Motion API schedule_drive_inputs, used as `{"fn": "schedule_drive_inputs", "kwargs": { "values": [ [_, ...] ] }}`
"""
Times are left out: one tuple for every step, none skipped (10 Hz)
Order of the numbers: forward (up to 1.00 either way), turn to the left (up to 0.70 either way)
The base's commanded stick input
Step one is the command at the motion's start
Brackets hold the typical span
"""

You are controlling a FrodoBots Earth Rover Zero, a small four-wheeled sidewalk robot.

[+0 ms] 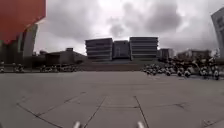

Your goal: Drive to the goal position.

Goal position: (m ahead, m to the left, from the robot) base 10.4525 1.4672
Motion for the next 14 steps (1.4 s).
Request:
{"fn": "schedule_drive_inputs", "kwargs": {
  "values": [
    [1.00, 0.00],
    [1.00, 0.00],
    [1.00, 0.00],
    [1.00, 0.00],
    [1.00, 0.00],
    [1.00, 0.00],
    [1.00, 0.00],
    [1.00, 0.00],
    [1.00, 0.00],
    [1.00, 0.00],
    [1.00, 0.00],
    [1.00, 0.00],
    [1.00, 0.00],
    [1.00, 0.00]
  ]
}}
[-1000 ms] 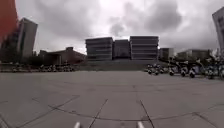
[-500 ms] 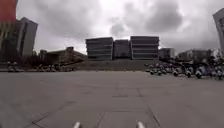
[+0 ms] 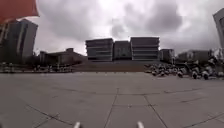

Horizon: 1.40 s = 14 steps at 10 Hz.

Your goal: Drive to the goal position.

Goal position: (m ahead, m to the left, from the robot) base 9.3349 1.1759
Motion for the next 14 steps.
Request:
{"fn": "schedule_drive_inputs", "kwargs": {
  "values": [
    [1.00, 0.00],
    [1.00, 0.00],
    [1.00, 0.00],
    [1.00, 0.00],
    [1.00, 0.00],
    [1.00, 0.00],
    [1.00, 0.00],
    [1.00, 0.00],
    [1.00, 0.00],
    [1.00, 0.00],
    [1.00, 0.00],
    [1.00, 0.00],
    [1.00, 0.00],
    [1.00, 0.00]
  ]
}}
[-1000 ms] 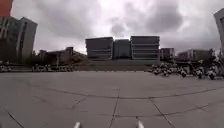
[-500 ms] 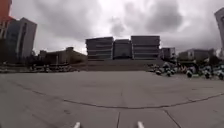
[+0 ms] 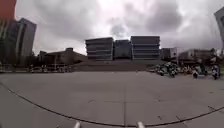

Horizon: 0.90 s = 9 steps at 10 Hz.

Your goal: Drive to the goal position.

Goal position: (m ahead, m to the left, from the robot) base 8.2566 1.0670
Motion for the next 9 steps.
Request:
{"fn": "schedule_drive_inputs", "kwargs": {
  "values": [
    [1.00, 0.00],
    [1.00, 0.00],
    [1.00, 0.00],
    [1.00, 0.00],
    [1.00, 0.00],
    [1.00, 0.00],
    [1.00, 0.00],
    [1.00, 0.00],
    [1.00, 0.00]
  ]
}}
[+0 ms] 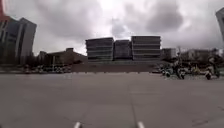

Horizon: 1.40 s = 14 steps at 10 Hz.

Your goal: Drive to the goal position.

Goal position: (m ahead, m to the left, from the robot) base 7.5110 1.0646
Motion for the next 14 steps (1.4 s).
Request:
{"fn": "schedule_drive_inputs", "kwargs": {
  "values": [
    [1.00, 0.00],
    [1.00, 0.00],
    [1.00, 0.00],
    [1.00, 0.00],
    [1.00, 0.00],
    [1.00, 0.00],
    [1.00, 0.00],
    [1.00, 0.00],
    [1.00, 0.00],
    [1.00, 0.00],
    [1.00, 0.00],
    [1.00, 0.00],
    [1.00, 0.00],
    [1.00, 0.00]
  ]
}}
